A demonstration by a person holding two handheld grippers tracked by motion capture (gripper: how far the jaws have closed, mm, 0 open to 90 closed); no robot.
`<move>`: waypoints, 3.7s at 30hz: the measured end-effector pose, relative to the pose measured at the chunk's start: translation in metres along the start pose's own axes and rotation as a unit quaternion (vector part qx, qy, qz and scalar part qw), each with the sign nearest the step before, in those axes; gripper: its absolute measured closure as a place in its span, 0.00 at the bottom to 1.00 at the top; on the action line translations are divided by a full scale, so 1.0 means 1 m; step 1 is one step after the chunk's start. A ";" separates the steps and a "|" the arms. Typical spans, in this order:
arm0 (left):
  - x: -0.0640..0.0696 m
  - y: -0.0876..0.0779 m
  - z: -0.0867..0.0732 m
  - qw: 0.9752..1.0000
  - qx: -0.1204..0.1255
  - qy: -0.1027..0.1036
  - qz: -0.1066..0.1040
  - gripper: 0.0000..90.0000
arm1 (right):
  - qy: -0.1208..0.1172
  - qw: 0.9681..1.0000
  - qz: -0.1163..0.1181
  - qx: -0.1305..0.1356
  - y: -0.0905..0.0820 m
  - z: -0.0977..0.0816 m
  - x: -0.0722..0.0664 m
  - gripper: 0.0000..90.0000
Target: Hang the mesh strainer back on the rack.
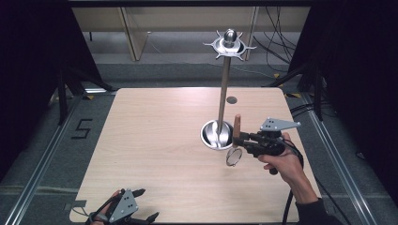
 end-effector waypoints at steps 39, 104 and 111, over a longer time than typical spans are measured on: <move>0.002 0.002 0.001 1.000 0.004 -0.003 -0.005 0.18 | -0.051 0.996 -0.061 0.051 -0.036 0.141 0.009 0.77; 0.002 0.001 0.001 1.000 0.000 -0.001 -0.006 0.18 | -0.043 0.991 -0.105 0.064 -0.037 0.084 0.012 0.48; 0.003 0.001 0.001 1.000 0.000 -0.004 -0.008 0.18 | -0.045 0.992 -0.102 0.059 -0.029 0.067 0.009 0.47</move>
Point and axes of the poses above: each handheld gripper's, and its own axes: y roughly forward along the jaws, z roughly out of its top, x roughly to its right, the point moved 8 cm from there along y, roughly forward along the jaws, and after that the axes turned 13 degrees about z, right-handed, at the moved point
